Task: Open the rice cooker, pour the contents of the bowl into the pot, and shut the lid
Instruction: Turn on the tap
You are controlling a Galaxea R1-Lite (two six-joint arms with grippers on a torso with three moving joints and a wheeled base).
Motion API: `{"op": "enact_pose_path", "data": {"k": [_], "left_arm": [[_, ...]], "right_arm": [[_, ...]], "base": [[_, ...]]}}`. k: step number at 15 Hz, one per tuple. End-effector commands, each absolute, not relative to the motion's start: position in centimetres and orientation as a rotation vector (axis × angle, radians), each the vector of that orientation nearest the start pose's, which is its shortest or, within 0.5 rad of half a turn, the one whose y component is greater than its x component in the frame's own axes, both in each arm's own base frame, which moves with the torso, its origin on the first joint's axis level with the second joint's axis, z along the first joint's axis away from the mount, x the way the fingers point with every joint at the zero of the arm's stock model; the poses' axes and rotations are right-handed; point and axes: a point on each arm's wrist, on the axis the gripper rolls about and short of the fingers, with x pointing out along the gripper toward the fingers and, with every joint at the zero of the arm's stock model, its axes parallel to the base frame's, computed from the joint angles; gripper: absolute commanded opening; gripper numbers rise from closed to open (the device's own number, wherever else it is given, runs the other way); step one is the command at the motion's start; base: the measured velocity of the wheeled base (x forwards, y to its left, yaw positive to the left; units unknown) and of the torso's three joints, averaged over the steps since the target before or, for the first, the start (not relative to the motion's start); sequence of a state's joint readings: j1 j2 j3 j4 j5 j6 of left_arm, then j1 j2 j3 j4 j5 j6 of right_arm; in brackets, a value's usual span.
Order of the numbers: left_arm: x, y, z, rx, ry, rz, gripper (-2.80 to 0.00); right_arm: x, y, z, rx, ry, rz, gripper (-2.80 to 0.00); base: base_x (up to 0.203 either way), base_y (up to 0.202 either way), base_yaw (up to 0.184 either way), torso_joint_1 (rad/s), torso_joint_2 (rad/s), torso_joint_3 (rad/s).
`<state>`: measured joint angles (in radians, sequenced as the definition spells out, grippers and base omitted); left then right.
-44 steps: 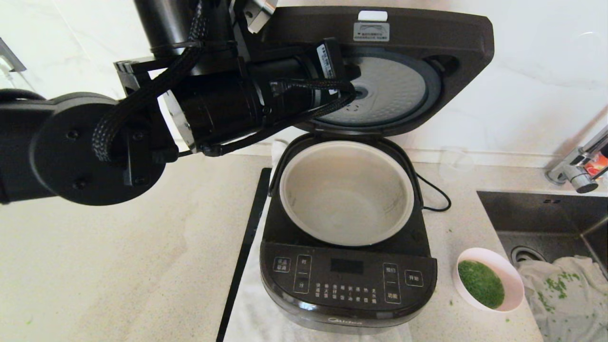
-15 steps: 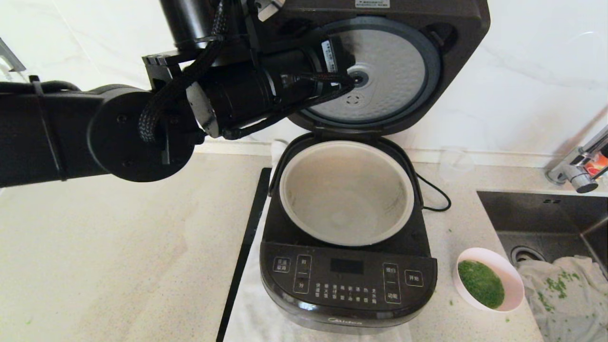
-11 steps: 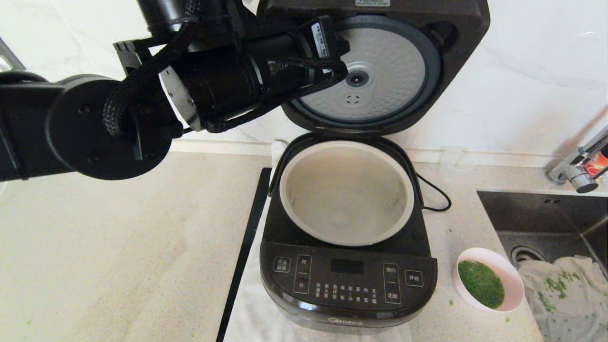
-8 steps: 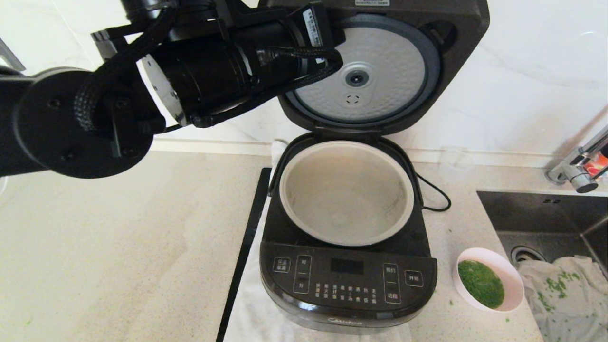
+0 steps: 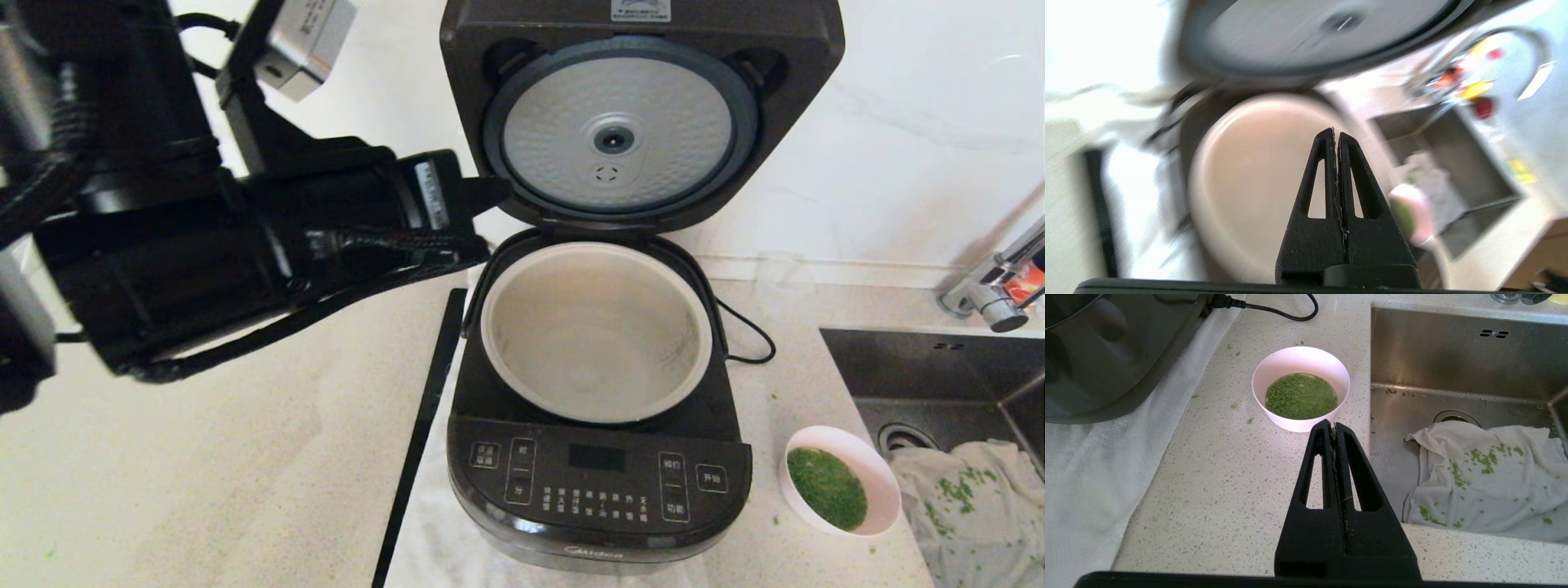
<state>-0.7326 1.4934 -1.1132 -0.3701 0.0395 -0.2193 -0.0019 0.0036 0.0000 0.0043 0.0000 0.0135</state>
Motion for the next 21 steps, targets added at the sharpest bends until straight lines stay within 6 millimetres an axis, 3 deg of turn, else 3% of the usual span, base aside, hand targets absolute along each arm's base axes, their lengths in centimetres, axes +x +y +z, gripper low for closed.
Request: {"op": "enact_pose_path", "data": {"k": [1,4,8,13,15,18,21], "left_arm": [[16.6,-14.6,30.4,-0.213,0.054,-0.626,-2.80],[13.9,-11.8,29.6,-0.215,0.033,-0.505,-2.80],[12.2,-7.0,25.2,-0.124,0.058,-0.134,-2.80],[5.0,-0.3,23.7,-0.151,-0.149,0.232,-2.80],[1.4,0.9,22.1,-0.153,-0.244,0.344,-2.80],[-2.1,1.2,17.9,-0.118,-0.276,0.467,-2.80],[-2.8,1.1,13.0,-0.044,-0.169,0.487,-2.80]], "right_arm": [[-2.3,0.0,7.5,0.014,0.008,-0.003,-2.80],[-2.3,0.0,7.5,0.014,0.008,-0.002,-2.80],[-2.3,0.0,7.5,0.014,0.008,-0.002,-2.80],[-2.3,0.0,7.5,0.014,0.008,-0.003,-2.80],[-2.3,0.0,7.5,0.014,0.008,-0.002,-2.80],[-2.3,0.0,7.5,0.014,0.008,-0.003,-2.80],[-2.3,0.0,7.5,0.014,0.008,-0.002,-2.80]], "base": [[0.000,0.000,0.000,0.000,0.00,0.000],[0.000,0.000,0.000,0.000,0.00,0.000],[0.000,0.000,0.000,0.000,0.00,0.000],[0.000,0.000,0.000,0.000,0.00,0.000],[0.000,0.000,0.000,0.000,0.00,0.000],[0.000,0.000,0.000,0.000,0.00,0.000],[0.000,0.000,0.000,0.000,0.00,0.000]]}}
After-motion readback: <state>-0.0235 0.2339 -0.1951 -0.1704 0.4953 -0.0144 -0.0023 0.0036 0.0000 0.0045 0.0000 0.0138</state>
